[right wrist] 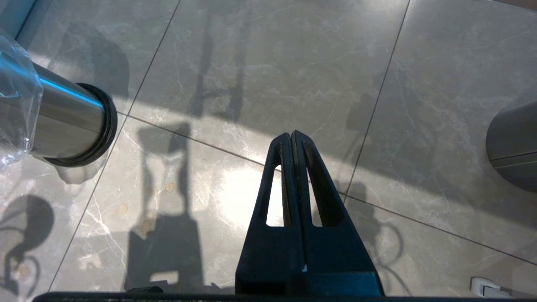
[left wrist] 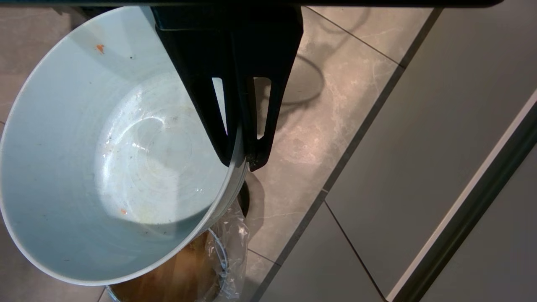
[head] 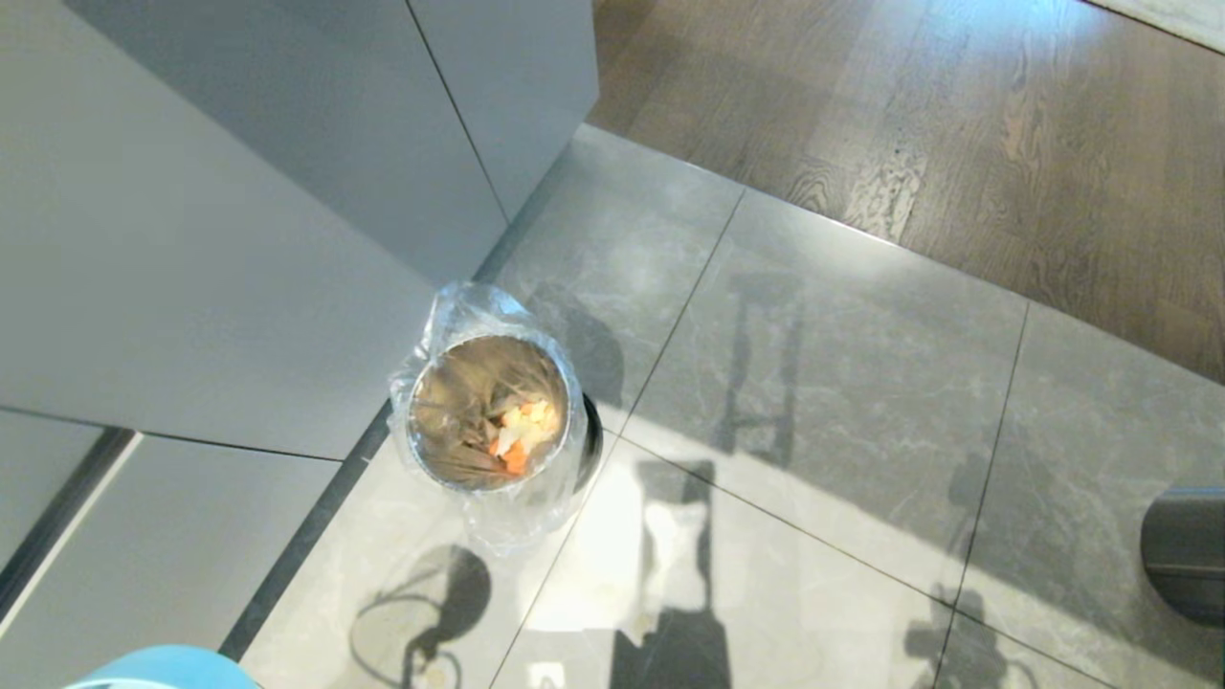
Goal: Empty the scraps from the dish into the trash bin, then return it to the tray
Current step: Put the bowl back to the table
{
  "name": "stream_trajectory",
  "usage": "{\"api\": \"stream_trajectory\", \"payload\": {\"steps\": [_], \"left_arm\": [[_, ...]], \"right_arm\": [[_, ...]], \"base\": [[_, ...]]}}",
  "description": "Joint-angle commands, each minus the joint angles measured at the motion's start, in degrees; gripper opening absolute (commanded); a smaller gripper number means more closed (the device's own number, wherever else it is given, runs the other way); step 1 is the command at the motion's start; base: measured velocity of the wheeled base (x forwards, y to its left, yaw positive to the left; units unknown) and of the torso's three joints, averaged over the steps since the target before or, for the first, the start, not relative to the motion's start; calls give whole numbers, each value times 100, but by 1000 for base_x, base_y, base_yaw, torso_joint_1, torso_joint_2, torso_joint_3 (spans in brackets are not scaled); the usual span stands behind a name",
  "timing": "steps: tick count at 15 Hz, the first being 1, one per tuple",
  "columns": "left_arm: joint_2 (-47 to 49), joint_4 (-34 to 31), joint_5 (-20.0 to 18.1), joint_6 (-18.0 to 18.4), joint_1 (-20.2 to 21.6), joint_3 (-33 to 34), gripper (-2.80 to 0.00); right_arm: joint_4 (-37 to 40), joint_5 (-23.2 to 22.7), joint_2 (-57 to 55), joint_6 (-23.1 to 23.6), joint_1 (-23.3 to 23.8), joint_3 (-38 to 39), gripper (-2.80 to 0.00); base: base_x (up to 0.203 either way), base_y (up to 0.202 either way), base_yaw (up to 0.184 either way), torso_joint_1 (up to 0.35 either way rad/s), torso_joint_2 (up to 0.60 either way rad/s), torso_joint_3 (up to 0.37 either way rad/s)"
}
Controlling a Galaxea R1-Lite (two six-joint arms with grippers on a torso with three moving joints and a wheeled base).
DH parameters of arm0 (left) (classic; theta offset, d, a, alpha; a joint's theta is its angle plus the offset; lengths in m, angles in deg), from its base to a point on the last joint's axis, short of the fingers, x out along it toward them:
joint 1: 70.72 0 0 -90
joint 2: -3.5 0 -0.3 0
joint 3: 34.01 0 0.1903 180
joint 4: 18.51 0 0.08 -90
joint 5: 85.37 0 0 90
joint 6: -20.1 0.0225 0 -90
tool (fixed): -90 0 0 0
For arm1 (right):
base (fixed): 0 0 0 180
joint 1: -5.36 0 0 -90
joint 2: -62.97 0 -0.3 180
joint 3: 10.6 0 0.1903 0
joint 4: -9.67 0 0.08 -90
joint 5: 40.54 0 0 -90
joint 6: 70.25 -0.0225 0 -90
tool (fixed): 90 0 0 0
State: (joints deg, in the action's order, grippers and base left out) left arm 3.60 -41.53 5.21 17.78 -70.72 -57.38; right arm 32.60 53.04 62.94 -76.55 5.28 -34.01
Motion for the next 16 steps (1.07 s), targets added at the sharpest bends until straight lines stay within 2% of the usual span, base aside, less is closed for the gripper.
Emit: {"api": "stream_trajectory", "payload": {"steps": [1,7,16], "left_arm": [[-1,9,3,-6,0,0,-280],[-1,9,3,-14,0,0,-280],[-1,9,3,-23,0,0,-280]], "right_arm": [[0,3,2,-3,-1,-2,-280],[0,3,-2,-3,-1,-3,-280],[0,3,2,-3,-1,1,-280]], "base": [[0,0,0,0,0,0],[0,0,0,1,1,11],[0,0,0,2,1,183]]}}
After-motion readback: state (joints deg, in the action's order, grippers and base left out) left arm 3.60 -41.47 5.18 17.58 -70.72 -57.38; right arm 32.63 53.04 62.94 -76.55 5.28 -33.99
